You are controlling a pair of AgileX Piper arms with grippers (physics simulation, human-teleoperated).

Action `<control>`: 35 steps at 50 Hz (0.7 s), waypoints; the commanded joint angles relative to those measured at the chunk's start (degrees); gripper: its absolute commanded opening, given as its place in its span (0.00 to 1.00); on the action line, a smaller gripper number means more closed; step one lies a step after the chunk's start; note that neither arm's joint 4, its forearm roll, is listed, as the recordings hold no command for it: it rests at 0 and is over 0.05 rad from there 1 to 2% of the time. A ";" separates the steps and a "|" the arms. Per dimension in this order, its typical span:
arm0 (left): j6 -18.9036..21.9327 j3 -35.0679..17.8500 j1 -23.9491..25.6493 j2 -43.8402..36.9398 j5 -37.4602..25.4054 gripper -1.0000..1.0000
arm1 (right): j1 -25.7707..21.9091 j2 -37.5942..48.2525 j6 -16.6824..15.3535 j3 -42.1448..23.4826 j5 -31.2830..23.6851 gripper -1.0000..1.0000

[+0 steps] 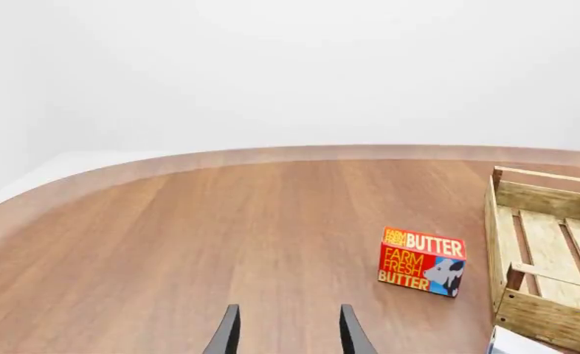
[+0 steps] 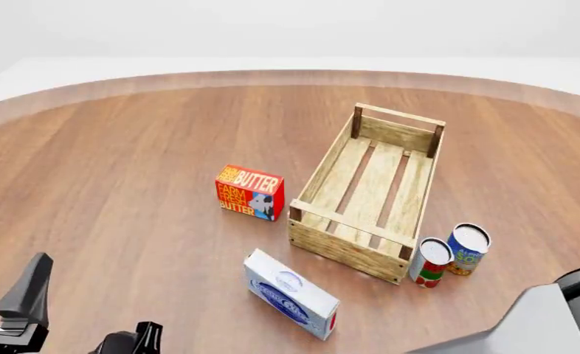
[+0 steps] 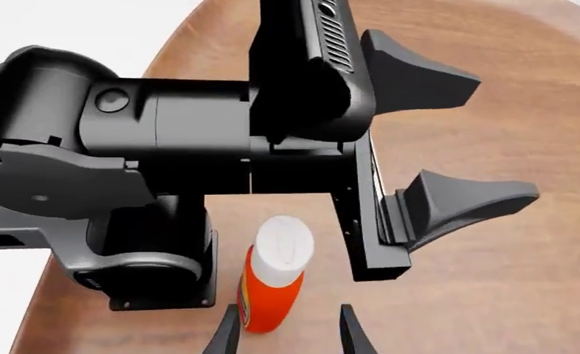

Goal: Pick up the ketchup, and put it in the wooden tray.

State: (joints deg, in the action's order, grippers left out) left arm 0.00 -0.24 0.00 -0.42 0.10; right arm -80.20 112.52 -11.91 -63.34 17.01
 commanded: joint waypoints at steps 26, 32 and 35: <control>0.00 0.00 0.00 0.00 0.00 1.00 | -0.17 8.14 -0.77 -6.02 0.30 1.00; 0.00 0.00 0.00 0.00 0.00 1.00 | -0.35 9.47 -0.46 -7.23 0.26 1.00; 0.00 0.00 0.00 0.00 0.00 1.00 | -0.28 9.74 -0.36 -7.51 0.22 1.00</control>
State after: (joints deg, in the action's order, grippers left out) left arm 0.00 -0.24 0.00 -0.42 0.10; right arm -80.50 120.41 -12.36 -69.38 17.24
